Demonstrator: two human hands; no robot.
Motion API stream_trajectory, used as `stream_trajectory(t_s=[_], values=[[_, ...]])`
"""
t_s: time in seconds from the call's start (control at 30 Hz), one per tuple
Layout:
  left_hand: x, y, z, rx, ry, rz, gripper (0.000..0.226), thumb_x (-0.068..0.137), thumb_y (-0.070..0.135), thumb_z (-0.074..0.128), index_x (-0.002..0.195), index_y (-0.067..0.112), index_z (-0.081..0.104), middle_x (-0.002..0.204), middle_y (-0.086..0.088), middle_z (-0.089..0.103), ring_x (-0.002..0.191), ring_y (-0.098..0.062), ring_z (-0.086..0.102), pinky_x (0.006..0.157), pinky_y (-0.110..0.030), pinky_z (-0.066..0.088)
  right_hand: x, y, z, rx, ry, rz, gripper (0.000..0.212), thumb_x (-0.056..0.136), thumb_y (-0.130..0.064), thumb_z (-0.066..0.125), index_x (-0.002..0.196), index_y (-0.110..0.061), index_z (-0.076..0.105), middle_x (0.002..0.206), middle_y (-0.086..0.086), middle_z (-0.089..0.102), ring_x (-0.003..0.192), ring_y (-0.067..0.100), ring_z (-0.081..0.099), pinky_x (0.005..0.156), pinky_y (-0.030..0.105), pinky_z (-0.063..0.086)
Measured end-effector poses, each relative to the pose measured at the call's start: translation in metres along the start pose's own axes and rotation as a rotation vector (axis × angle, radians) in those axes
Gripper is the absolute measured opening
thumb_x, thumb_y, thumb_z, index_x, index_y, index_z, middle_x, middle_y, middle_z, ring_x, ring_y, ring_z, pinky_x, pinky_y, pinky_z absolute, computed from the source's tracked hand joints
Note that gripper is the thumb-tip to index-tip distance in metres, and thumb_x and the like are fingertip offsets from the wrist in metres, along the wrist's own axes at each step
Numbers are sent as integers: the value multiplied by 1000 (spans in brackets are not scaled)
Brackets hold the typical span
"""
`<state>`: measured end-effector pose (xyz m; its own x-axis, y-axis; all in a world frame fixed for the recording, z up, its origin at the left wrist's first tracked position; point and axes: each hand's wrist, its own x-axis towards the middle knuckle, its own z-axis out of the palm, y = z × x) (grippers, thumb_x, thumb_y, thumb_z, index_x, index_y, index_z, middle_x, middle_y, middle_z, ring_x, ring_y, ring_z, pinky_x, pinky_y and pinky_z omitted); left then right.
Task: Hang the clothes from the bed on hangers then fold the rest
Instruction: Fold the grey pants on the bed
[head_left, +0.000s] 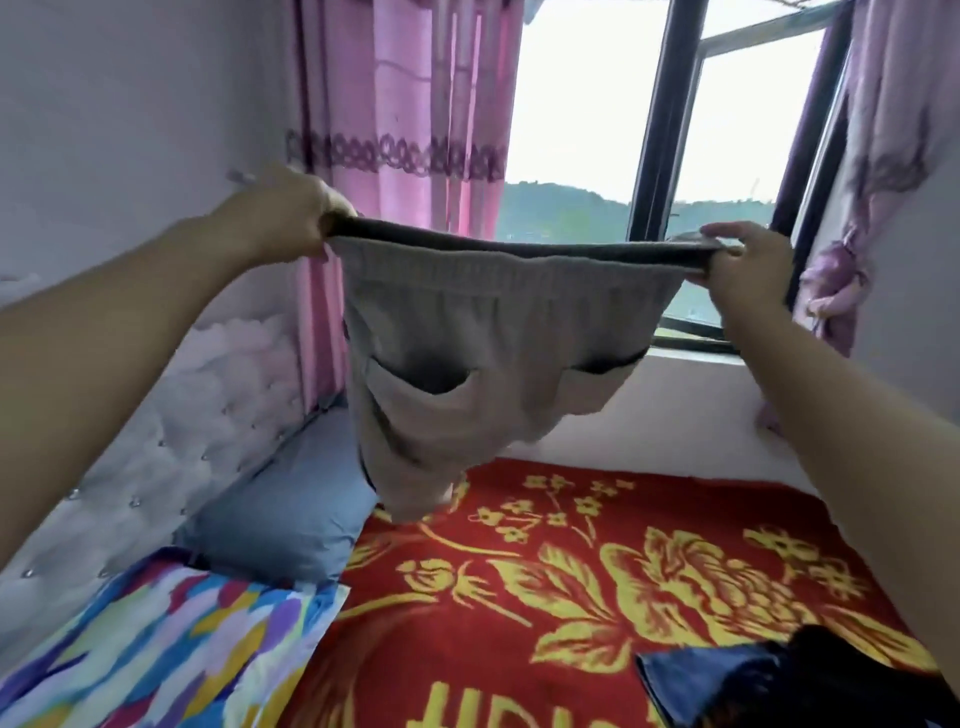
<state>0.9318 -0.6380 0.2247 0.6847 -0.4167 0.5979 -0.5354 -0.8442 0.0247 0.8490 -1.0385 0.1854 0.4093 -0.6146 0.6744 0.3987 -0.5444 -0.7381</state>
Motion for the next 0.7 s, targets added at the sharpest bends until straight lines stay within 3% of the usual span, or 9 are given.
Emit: stream_trajectory(t_s=[0.1, 0.13, 0.2, 0.3, 0.4, 0.5, 0.57, 0.63, 0.7], values=[[-31, 12, 32, -23, -158, 83, 29, 72, -3, 70, 97, 11, 74, 74, -2, 72, 73, -20, 64, 73, -32, 51, -37, 53, -18, -131, -87, 89, 36, 76, 3, 45, 97, -13, 70, 100, 20, 68, 94, 37, 64, 87, 52, 51], [-44, 12, 48, -70, -223, 75, 24, 74, -3, 67, 91, 14, 74, 63, 8, 68, 62, -10, 63, 66, -25, 51, -53, 69, -24, -172, -115, 118, 37, 75, 2, 45, 98, -13, 70, 100, 20, 68, 95, 37, 64, 86, 53, 51], [-72, 11, 87, -191, -381, 38, 23, 81, -4, 57, 83, 13, 73, 56, 10, 67, 49, 0, 61, 53, -13, 47, -93, 103, -40, -238, -197, 204, 36, 74, 5, 47, 93, -16, 70, 96, 19, 69, 93, 36, 65, 84, 53, 52], [-139, 22, 156, -269, -633, 68, 22, 81, -5, 47, 78, 2, 68, 60, -4, 67, 59, -11, 69, 50, -11, 44, -165, 154, -66, -316, -301, 392, 35, 73, 13, 55, 76, -20, 66, 88, 20, 70, 81, 29, 68, 74, 41, 56], [-226, 42, 227, -235, -822, 80, 19, 81, 0, 45, 77, 2, 64, 63, -5, 60, 72, -20, 67, 59, -23, 44, -247, 193, -96, -419, -443, 605, 29, 75, 17, 52, 78, -7, 68, 83, 21, 68, 59, 20, 64, 47, 23, 52], [-316, 63, 278, -213, -991, 31, 17, 82, 3, 43, 78, 1, 60, 72, -14, 56, 75, -22, 51, 59, -28, 29, -322, 220, -125, -547, -498, 751, 28, 73, 17, 51, 84, -1, 70, 80, 17, 67, 70, 26, 61, 49, 18, 47], [-366, 73, 298, -255, -1036, -9, 19, 85, 4, 43, 85, 0, 62, 77, -18, 57, 84, -28, 56, 62, -26, 27, -362, 228, -146, -617, -538, 793, 26, 70, 14, 57, 86, -1, 72, 72, 11, 65, 73, 23, 60, 50, 14, 41], [-406, 81, 306, -290, -1077, -12, 19, 88, 6, 43, 85, 5, 62, 79, -22, 53, 83, -31, 53, 59, -23, 26, -397, 231, -164, -650, -555, 889, 24, 71, 11, 60, 85, -5, 72, 63, 6, 62, 71, 24, 59, 60, 24, 45], [-435, 87, 307, -351, -1117, -21, 18, 89, 6, 41, 78, 9, 54, 64, -6, 37, 72, -21, 38, 53, -18, 22, -425, 233, -180, -662, -542, 974, 25, 72, 11, 58, 87, -4, 71, 63, 7, 61, 72, 28, 61, 69, 34, 50]])
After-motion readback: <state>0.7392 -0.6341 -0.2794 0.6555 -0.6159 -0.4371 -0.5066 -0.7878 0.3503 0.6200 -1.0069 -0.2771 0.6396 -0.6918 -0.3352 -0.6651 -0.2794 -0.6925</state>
